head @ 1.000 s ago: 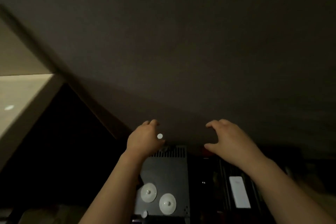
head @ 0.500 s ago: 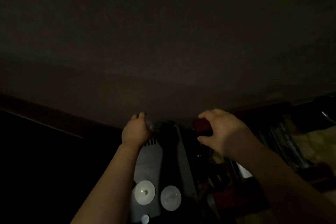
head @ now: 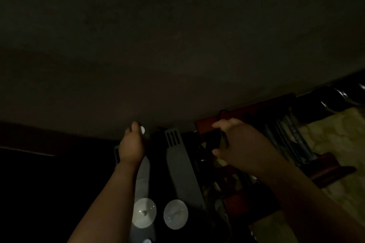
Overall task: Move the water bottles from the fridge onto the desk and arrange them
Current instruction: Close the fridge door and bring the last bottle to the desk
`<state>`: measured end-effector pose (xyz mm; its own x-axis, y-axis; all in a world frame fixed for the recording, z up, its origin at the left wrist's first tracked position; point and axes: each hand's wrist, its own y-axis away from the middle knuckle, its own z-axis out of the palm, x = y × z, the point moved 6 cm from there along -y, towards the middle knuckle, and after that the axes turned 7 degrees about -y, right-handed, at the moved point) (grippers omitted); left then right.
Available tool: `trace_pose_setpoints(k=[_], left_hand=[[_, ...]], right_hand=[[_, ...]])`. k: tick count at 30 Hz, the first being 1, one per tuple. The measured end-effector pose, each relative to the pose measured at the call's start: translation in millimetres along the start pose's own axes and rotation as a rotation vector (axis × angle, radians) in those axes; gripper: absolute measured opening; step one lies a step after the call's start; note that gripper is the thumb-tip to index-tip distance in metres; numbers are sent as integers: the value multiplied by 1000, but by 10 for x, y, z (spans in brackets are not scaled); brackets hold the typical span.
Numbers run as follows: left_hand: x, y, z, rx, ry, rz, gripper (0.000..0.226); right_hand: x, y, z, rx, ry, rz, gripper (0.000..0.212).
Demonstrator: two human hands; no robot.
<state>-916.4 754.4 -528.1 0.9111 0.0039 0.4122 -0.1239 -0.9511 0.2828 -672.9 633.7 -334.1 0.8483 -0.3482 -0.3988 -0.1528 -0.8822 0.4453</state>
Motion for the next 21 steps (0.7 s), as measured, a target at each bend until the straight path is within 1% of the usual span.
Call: trace_pose_setpoints(k=[2, 5, 8, 15, 18, 21], left_hand=[[66, 127, -80, 14, 14, 16, 40], [305, 351, -336, 36, 7, 62, 54], [698, 611, -728, 82, 66, 155, 53], [2024, 1329, -1747, 70, 92, 427, 55], [2598, 1690, -2121, 113, 101, 584, 54], [3288, 2124, -2416, 118, 89, 766, 60]], right_hand=[[2, 106, -48, 9, -24, 9, 67], [-6, 303, -151, 13, -76, 29, 69], [-39, 539, -383, 49, -100, 39, 67], [25, 1149, -1347, 178, -11, 57, 64], [159, 1479, -1720, 232, -24, 91, 65], [426, 1952, -2063, 317, -53, 112, 64]])
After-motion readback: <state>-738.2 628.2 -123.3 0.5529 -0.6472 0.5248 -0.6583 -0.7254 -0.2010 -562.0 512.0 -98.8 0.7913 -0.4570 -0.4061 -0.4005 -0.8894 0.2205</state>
